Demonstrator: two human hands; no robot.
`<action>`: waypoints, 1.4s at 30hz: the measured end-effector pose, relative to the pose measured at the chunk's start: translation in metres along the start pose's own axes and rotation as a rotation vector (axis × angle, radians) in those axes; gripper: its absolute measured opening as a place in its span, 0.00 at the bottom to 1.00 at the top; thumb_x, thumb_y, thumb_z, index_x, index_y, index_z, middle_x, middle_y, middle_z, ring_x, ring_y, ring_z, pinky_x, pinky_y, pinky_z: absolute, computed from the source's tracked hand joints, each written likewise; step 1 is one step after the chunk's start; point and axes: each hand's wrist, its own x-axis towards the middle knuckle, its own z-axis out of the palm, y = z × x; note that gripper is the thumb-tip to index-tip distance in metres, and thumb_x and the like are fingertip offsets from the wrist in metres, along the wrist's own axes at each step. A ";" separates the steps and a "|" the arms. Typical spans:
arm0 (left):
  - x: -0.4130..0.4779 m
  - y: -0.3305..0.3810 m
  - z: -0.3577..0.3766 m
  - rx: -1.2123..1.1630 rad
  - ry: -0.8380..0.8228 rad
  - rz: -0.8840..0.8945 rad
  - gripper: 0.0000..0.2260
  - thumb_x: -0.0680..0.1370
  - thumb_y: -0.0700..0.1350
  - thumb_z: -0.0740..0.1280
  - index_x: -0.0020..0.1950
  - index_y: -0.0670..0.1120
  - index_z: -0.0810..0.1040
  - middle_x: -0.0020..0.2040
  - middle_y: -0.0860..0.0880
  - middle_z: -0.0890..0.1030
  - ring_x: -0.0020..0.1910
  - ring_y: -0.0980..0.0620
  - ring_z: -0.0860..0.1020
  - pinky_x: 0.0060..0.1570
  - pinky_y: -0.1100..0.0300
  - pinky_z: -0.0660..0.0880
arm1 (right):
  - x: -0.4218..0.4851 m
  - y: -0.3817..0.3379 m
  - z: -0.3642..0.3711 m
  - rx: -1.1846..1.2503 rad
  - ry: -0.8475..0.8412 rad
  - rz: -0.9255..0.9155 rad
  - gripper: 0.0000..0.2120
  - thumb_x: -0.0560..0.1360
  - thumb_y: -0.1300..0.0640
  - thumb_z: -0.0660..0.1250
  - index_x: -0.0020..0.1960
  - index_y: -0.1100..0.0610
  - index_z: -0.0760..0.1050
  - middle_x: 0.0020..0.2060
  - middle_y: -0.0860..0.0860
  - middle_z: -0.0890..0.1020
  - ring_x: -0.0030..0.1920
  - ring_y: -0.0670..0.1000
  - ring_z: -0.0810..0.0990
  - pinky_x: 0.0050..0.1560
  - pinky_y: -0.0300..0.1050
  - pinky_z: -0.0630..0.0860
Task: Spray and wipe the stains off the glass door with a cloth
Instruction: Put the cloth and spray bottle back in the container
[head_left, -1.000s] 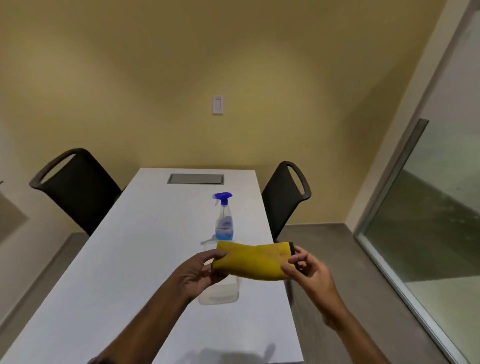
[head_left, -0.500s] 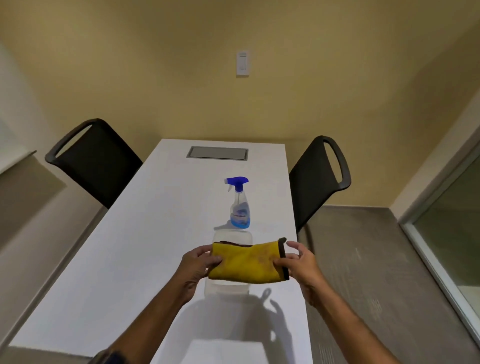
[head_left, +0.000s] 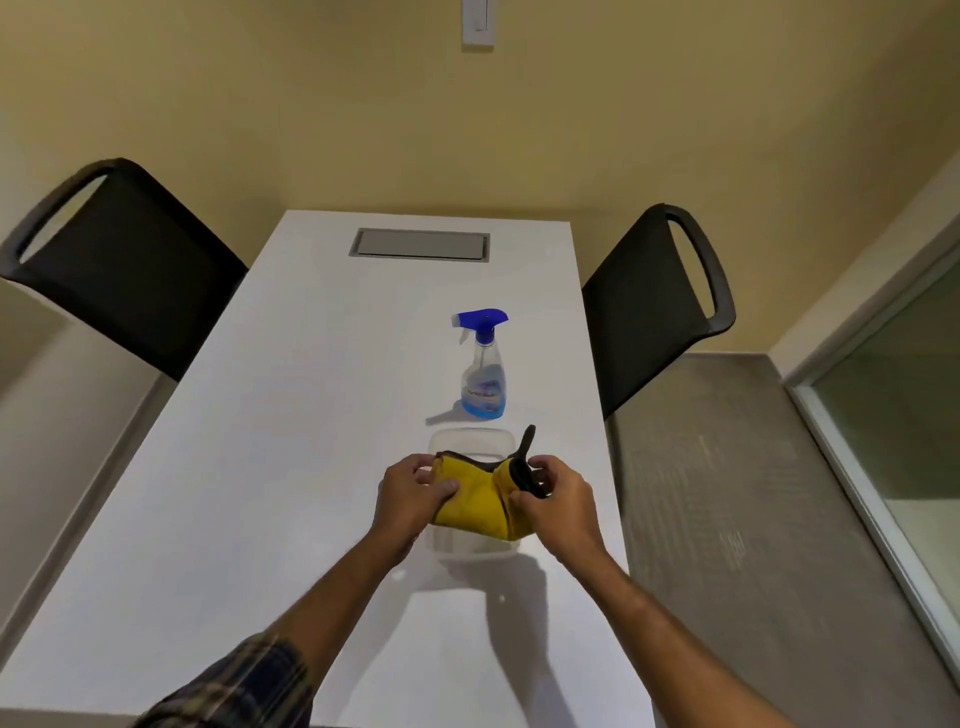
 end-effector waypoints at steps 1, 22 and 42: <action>0.005 -0.003 -0.001 -0.001 -0.020 -0.008 0.23 0.75 0.42 0.76 0.69 0.44 0.77 0.60 0.39 0.83 0.56 0.42 0.83 0.54 0.49 0.83 | 0.002 0.001 0.005 -0.009 0.005 0.001 0.20 0.72 0.61 0.76 0.62 0.56 0.78 0.51 0.52 0.85 0.50 0.53 0.84 0.49 0.41 0.80; 0.041 -0.031 0.027 0.253 -0.006 0.043 0.25 0.73 0.39 0.76 0.69 0.44 0.77 0.54 0.41 0.83 0.51 0.42 0.83 0.52 0.47 0.84 | 0.034 0.032 0.056 -0.184 -0.061 -0.003 0.17 0.77 0.58 0.72 0.64 0.54 0.78 0.56 0.54 0.85 0.55 0.55 0.84 0.57 0.51 0.82; 0.049 -0.037 0.041 0.542 0.060 0.196 0.24 0.81 0.48 0.70 0.76 0.49 0.70 0.68 0.46 0.79 0.66 0.47 0.78 0.65 0.54 0.77 | 0.064 0.040 0.066 -0.343 0.044 -0.176 0.23 0.77 0.46 0.72 0.68 0.54 0.74 0.60 0.52 0.81 0.59 0.52 0.78 0.56 0.40 0.71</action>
